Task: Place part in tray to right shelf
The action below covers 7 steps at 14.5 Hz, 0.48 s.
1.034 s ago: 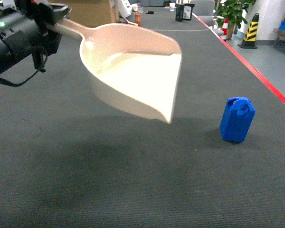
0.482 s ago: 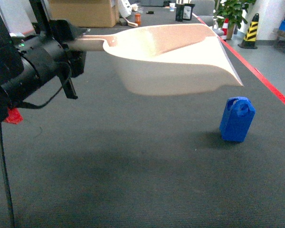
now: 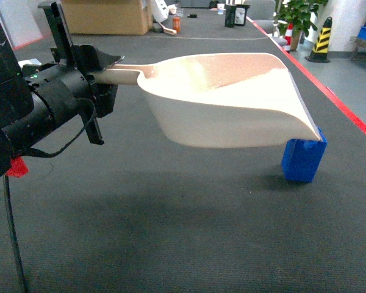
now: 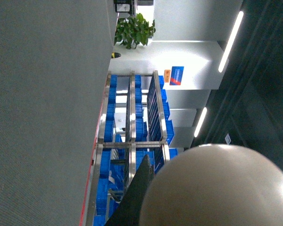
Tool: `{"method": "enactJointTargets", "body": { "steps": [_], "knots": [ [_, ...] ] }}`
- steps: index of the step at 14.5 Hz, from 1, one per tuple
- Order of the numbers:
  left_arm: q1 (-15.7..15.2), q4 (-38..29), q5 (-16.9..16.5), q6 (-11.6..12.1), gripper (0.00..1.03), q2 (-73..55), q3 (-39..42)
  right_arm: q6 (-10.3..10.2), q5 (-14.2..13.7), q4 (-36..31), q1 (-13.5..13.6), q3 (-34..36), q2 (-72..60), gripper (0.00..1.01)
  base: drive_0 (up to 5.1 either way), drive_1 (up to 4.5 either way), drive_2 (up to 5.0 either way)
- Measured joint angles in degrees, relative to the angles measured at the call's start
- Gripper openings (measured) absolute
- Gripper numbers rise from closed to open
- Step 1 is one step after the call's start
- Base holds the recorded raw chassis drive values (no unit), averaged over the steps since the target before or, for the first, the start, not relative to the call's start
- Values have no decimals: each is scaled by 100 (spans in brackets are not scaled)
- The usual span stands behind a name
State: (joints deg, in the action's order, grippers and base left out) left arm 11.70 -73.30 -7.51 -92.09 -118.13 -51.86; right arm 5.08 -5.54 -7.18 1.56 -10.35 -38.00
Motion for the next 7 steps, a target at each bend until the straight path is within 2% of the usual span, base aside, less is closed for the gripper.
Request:
{"method": "enactJointTargets", "body": {
  "steps": [1,5,6,7],
  "knots": [
    [0,2,-7,-2,13,0,2,-2,149,-271,-4,-155,-474,98,0,0,0],
    [-2,-22,0,-2,13,0,2,35,313,-870,94,-568,-1561,98,0,0,0],
    [-2,-22,2,0,13,0,2,26,575,-1073,118,-901,-2277,98,0,0,0],
    [-2,0,-2,0,13,0,2,15,719,-1228,223,-1375,-3178,98,0,0,0]
  ]
}}
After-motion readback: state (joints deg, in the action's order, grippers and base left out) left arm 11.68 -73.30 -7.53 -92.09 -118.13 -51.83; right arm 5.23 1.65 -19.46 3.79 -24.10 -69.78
